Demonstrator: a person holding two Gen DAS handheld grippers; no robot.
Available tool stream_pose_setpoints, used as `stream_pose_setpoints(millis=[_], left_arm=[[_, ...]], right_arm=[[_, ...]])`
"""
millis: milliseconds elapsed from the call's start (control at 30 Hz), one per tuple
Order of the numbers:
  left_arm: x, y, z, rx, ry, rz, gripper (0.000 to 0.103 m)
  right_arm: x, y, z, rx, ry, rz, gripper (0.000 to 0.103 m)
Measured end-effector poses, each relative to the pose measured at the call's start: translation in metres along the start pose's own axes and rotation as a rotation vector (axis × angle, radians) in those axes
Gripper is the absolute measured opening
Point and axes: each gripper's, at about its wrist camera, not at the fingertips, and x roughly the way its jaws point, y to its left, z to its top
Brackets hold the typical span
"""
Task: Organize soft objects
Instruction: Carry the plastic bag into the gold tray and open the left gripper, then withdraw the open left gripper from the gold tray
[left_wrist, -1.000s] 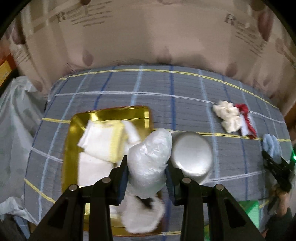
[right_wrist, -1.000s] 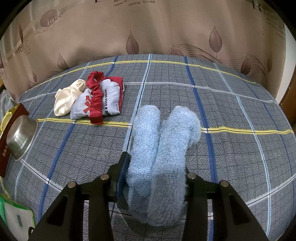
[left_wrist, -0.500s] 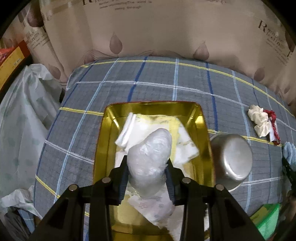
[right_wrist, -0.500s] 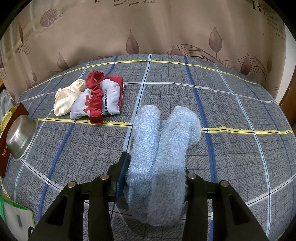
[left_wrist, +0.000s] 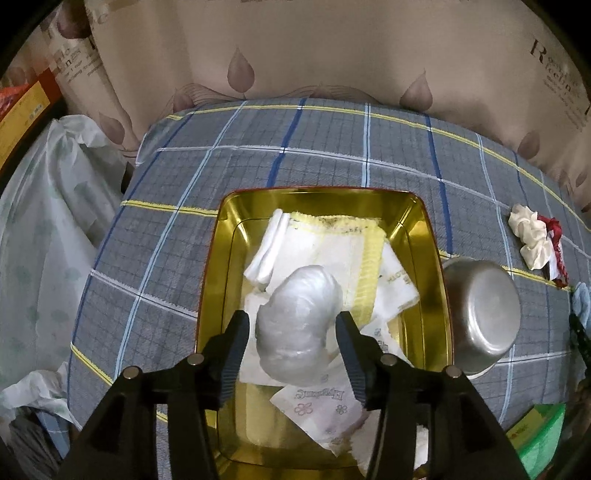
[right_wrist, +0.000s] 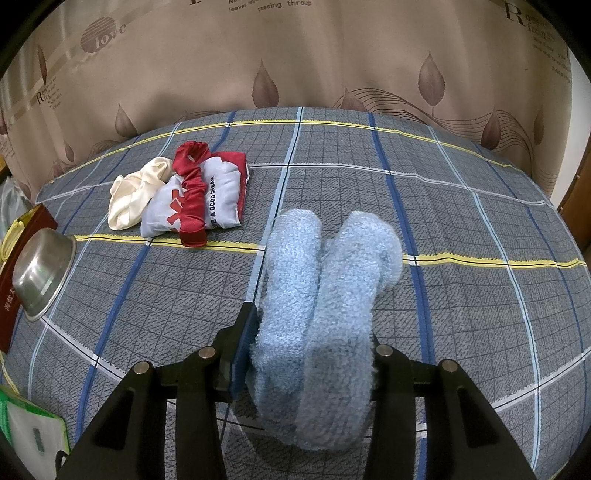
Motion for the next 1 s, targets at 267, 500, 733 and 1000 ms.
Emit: stream_pose_setpoints(millis=[267, 500, 733, 1000], left_arm=[[-0.019, 0.0, -0.012, 0.011, -0.064, -0.03, 0.051], [-0.037, 0.004, -0.027, -0.01, -0.096, -0.073, 0.051], [-0.051, 0.014, -0.053, -0.045, -0.16, -0.007, 0.052], [-0.055, 0.018, -0.076, -0.013, -0.216, 0.037, 0.052]], right_arm=[[0.0, 0.0, 0.0, 0.0, 0.0, -0.001, 0.041], [0.001, 0.001, 0.0, -0.004, 0.001, -0.005, 0.041], [0.001, 0.0, 0.0, -0.005, 0.001, -0.006, 0.041], [0.002, 0.002, 0.0, -0.021, 0.004, -0.017, 0.043]])
